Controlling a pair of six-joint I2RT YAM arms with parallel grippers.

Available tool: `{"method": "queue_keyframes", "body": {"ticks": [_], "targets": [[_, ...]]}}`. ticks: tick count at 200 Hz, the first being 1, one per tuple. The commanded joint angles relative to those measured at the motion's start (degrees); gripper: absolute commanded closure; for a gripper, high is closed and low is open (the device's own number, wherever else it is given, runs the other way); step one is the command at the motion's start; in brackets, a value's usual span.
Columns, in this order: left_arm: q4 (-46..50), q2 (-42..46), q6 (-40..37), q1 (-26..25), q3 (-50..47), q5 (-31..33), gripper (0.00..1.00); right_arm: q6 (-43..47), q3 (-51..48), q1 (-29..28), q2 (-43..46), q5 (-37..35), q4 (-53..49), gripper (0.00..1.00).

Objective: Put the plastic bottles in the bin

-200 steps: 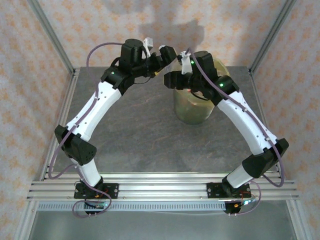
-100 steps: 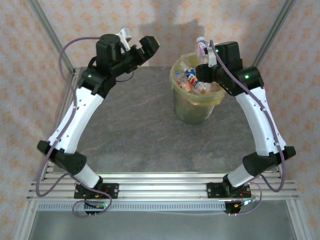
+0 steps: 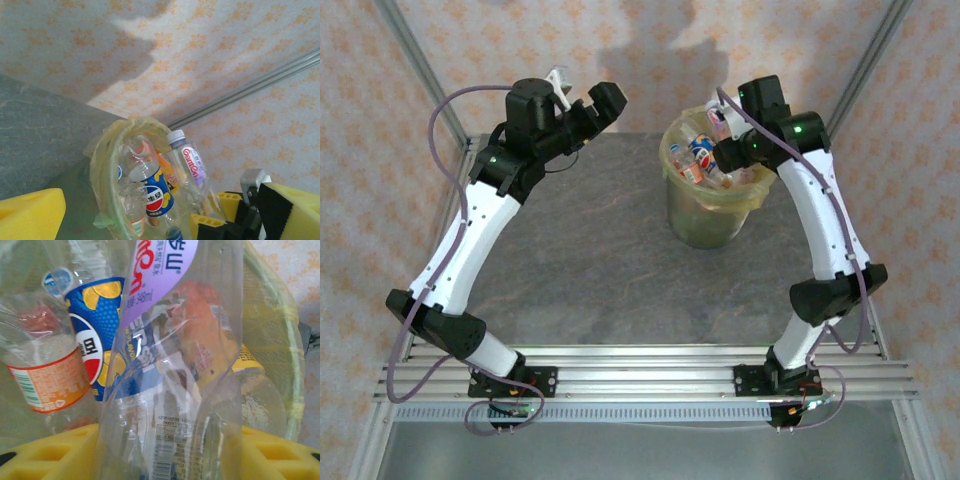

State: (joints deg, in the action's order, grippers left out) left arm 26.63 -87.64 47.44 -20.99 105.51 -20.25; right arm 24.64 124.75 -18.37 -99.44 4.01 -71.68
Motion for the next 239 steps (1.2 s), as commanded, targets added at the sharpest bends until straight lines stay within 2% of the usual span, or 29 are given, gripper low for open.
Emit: {"method": "queue_keyframes", "body": {"ticks": [1,14,32,112,155,201,239], "targets": [[-0.53,0.37,-0.86,0.52,-0.49,1.15,0.0,2.99,2.86,0.98,-0.99,-2.99,-2.57,0.36],[-0.61,0.19,-0.77,0.51,-0.49,1.02,0.0,3.12,3.13,1.0,-1.61,-4.38,-2.29,0.23],[-0.68,0.05,-0.7,0.6,-0.5,0.96,0.0,3.3,3.29,1.09,-2.28,-5.85,-1.91,0.18],[-0.54,0.02,-0.76,0.68,-0.92,1.25,0.0,0.68,3.79,1.09,-2.87,-7.42,1.28,0.26],[1.65,1.49,-2.37,0.77,-1.36,3.9,0.0,-2.36,3.85,1.1,-0.08,-3.39,1.93,0.18],[3.42,9.44,-6.99,0.87,-8.82,13.17,0.0,-14.21,-1.71,1.07,8.33,-7.38,5.71,0.02],[5.54,20.83,-13.8,0.87,-22.87,26.17,0.0,-24.81,-25.28,1.1,27.34,-14.1,17.57,0.01]]}}
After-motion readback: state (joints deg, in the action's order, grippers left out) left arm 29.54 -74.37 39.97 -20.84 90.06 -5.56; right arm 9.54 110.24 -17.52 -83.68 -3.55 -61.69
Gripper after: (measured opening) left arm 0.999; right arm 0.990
